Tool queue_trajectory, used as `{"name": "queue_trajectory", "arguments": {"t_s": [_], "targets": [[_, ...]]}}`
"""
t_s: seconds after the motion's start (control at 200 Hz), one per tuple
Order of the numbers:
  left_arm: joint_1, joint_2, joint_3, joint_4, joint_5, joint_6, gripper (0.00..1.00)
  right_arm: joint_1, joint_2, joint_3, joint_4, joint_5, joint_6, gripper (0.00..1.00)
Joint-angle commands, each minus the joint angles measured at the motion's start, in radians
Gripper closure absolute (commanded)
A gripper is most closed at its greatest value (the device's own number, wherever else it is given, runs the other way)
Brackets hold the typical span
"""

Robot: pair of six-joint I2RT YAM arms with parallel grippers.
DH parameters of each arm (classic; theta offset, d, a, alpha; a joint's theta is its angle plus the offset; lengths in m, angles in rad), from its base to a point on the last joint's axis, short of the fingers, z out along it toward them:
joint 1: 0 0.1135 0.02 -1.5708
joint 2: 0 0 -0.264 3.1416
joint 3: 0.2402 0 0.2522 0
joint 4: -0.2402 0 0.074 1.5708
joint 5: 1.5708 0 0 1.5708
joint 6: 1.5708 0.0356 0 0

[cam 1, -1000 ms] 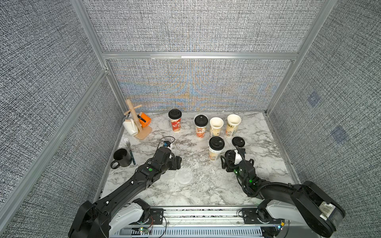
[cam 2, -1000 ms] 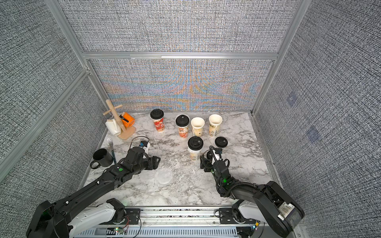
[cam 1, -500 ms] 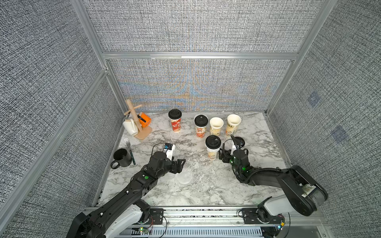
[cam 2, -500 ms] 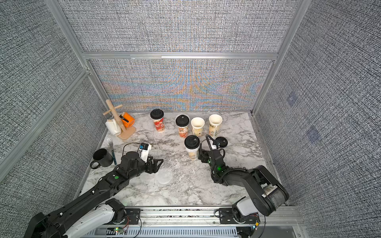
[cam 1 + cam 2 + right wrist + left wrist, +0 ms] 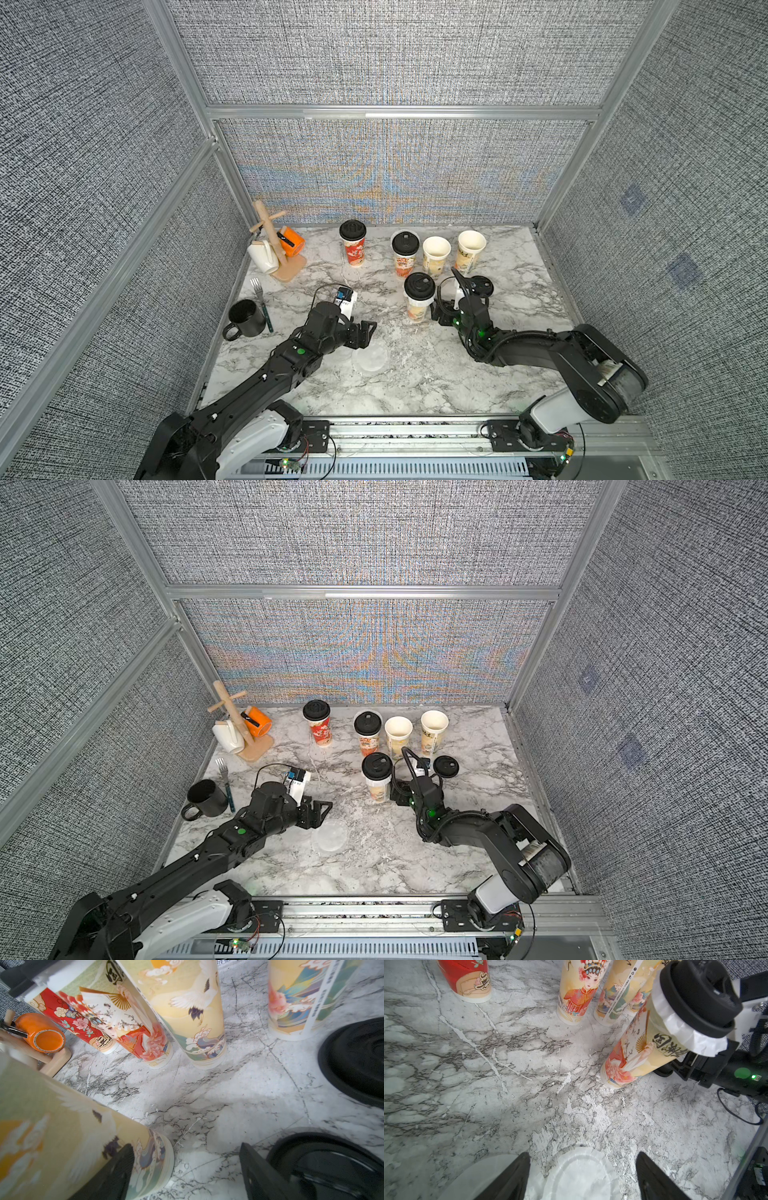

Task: Put the leak-proof paper on the milk tea cups
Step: Move the cup to the center of the board.

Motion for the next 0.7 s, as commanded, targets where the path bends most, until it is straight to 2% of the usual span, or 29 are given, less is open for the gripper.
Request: {"name": "queue_trajectory", "arguments": {"t_s": [0.0, 0.325, 0.696], "targets": [[0.001, -0.001, 0.007, 0.013, 0.005, 0.013, 0.19, 0.032, 0.033, 0.031, -0.003, -0.006, 0.052, 0.18], [0.001, -0.01, -0.019, 0.003, 0.001, 0.002, 0.18, 0.119, 0.176, 0.154, 0.023, -0.008, 0.127, 0.18], [0.001, -0.045, -0.093, 0.049, 0.038, -0.037, 0.15, 0.14, 0.299, 0.354, 0.013, -0.069, 0.134, 0.18]]}}
